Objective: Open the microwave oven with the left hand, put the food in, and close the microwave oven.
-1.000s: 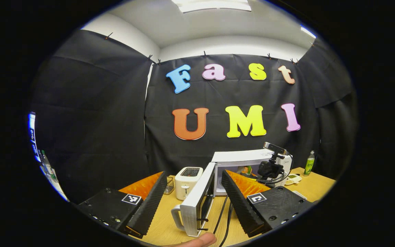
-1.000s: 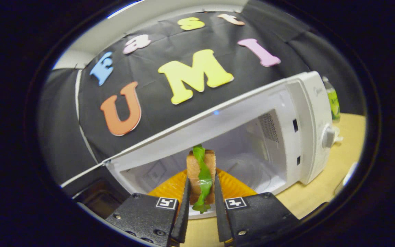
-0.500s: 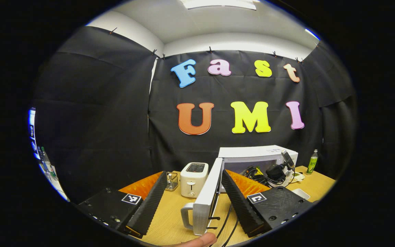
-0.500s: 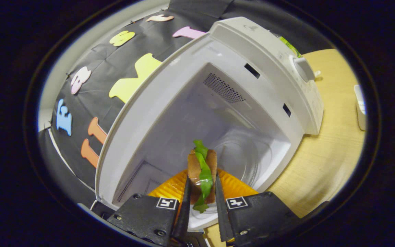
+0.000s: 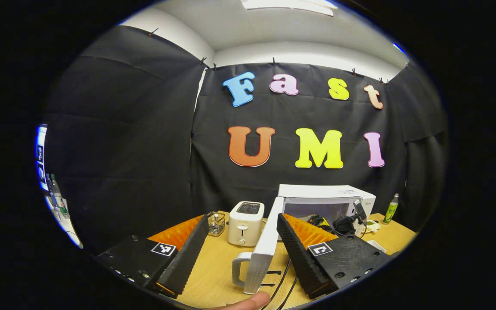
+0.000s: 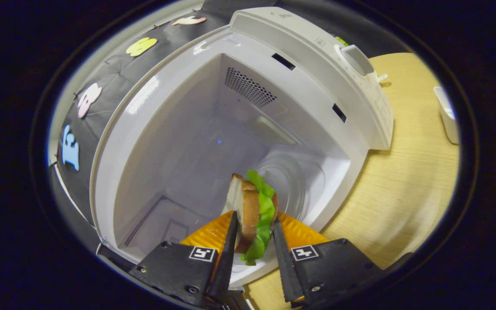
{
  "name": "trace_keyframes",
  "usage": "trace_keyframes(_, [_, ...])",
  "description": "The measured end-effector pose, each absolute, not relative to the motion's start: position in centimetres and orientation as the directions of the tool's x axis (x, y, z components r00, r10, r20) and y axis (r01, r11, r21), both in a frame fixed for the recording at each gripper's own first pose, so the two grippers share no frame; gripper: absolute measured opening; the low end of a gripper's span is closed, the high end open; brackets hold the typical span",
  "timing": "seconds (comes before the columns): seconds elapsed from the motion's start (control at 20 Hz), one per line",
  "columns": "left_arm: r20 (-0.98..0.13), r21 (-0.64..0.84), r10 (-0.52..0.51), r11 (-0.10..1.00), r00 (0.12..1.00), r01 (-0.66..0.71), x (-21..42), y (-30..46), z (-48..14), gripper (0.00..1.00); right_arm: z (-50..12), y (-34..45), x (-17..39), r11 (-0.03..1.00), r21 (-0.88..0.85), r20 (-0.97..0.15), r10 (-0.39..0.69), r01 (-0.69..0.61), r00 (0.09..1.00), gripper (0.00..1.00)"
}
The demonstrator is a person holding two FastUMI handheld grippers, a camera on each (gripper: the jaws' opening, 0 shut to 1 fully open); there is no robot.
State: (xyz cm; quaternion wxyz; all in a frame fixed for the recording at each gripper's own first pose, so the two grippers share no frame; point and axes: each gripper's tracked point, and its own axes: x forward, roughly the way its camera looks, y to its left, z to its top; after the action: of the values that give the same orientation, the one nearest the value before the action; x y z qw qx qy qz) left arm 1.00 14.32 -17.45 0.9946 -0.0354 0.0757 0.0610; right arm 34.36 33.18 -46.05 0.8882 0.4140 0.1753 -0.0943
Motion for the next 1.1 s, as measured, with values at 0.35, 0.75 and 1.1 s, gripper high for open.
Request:
trace_keyframes(0.35, [-0.178,-0.076,0.065,0.994,0.982,-0.08,0.3,12.9,-17.1,0.95,-46.2,31.8,34.3,0.788,0.541,-0.362,-0.096,0.293,0.927,0.53])
trace_keyframes(0.75, [-0.222,-0.028,0.077,0.996,0.972,-0.085,-0.3,13.4,-17.9,0.95,-46.3,30.4,34.2,0.918,0.253,-0.34,-0.212,0.306,0.916,0.81])
trace_keyframes(1.1, [-0.224,0.029,0.119,0.993,0.967,-0.116,0.2,16.0,-18.2,0.95,-43.2,29.3,32.0,0.952,0.214,-0.242,-0.165,0.218,0.956,0.91])
